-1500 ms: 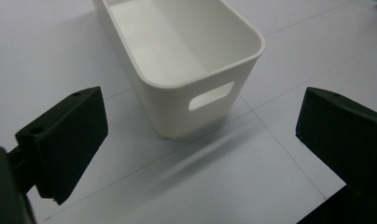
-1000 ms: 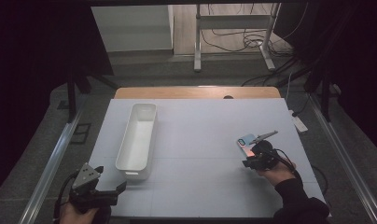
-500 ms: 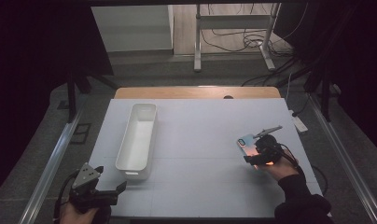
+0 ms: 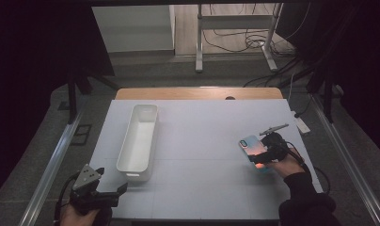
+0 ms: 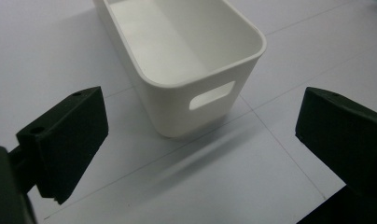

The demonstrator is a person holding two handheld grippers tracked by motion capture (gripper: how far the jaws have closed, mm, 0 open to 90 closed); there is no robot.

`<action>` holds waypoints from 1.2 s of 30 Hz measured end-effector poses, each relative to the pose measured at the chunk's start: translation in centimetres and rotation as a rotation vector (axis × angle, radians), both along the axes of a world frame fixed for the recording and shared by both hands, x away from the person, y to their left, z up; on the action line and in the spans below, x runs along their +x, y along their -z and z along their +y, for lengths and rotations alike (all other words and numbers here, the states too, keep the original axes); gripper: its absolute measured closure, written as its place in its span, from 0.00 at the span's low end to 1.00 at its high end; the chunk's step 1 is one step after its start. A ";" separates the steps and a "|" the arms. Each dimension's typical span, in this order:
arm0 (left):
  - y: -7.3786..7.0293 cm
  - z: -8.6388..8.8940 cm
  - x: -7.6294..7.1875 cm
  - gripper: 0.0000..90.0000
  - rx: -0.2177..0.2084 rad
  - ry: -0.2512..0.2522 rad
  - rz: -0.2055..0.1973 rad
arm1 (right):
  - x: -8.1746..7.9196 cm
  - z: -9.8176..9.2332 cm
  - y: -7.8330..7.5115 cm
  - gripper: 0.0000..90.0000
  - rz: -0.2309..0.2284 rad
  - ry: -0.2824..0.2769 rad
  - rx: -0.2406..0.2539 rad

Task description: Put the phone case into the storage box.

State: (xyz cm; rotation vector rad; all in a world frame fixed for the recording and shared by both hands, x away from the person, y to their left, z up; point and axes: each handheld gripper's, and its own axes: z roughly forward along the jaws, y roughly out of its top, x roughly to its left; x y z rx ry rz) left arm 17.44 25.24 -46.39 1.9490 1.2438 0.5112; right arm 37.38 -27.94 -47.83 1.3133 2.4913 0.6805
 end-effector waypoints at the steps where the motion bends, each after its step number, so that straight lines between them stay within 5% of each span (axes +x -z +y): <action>1: 0.0 0.0 0.0 0.03 0.000 0.000 0.000 | 0.0 0.0 0.0 0.05 0.000 0.000 0.000; 13: 0.0 0.0 0.0 0.03 0.001 0.000 0.000 | 0.7 -0.6 0.3 0.00 0.013 0.016 -0.014; 36: 0.0 0.0 0.0 0.03 0.002 0.001 -0.002 | 0.6 0.3 3.2 0.00 0.075 -0.009 -0.107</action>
